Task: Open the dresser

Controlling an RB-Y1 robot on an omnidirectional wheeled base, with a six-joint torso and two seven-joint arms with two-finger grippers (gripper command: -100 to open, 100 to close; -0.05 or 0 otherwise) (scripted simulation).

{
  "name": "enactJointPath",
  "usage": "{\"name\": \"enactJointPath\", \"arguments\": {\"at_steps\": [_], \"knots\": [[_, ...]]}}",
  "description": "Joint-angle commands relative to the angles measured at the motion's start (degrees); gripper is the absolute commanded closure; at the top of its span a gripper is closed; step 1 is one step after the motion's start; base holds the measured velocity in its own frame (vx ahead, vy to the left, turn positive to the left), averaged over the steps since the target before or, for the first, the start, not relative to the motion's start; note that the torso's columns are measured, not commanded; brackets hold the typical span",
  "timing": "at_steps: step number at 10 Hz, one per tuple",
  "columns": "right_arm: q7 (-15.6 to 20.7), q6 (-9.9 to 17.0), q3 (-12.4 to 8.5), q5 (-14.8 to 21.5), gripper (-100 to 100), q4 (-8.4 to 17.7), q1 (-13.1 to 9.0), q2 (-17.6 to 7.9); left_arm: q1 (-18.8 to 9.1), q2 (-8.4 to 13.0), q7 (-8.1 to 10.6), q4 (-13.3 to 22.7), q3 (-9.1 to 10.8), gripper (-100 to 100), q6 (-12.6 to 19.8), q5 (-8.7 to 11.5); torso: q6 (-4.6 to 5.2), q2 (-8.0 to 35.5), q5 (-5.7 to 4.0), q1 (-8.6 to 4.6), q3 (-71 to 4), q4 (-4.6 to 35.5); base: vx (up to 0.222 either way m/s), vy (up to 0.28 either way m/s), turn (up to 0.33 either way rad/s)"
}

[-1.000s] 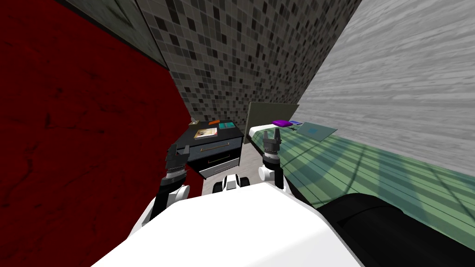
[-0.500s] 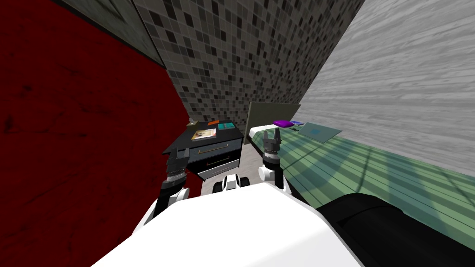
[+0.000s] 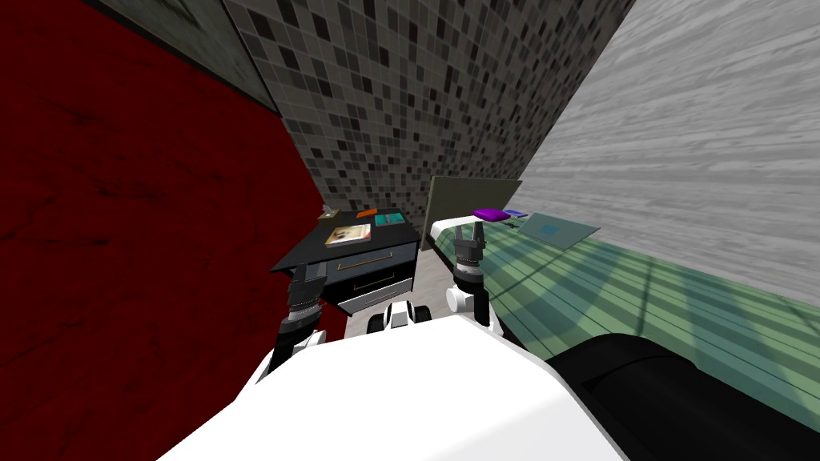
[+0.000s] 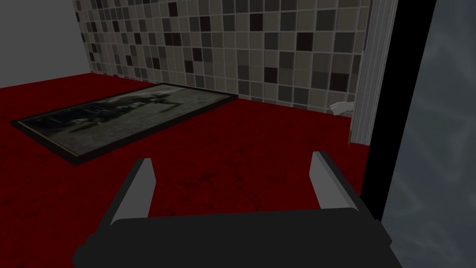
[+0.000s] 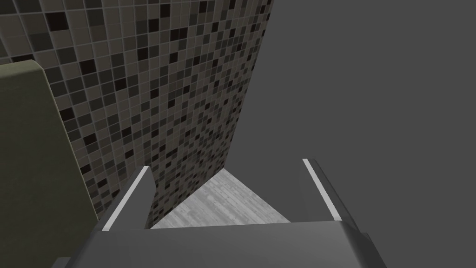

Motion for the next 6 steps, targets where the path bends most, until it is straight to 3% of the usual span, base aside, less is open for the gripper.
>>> {"name": "enactJointPath", "arguments": {"at_steps": [1,6], "knots": [[0.0,0.0,0.0,0.0,0,0.0,0.0,0.0,-0.36,-0.2,0.21,4.1,-0.05,-100,-3.4,-0.38,0.0,-0.07,-0.02,-0.05,-0.05,-0.02,0.067,-0.031,0.008],[0.0,0.0,0.0,0.0,0,0.0,0.0,0.0,-0.76,-0.44,0.99,12.16,0.19,-100,-10.15,-0.91,0.0,-0.1,-0.01,-0.04,-0.06,-0.03,0.067,-0.035,0.015]]}}
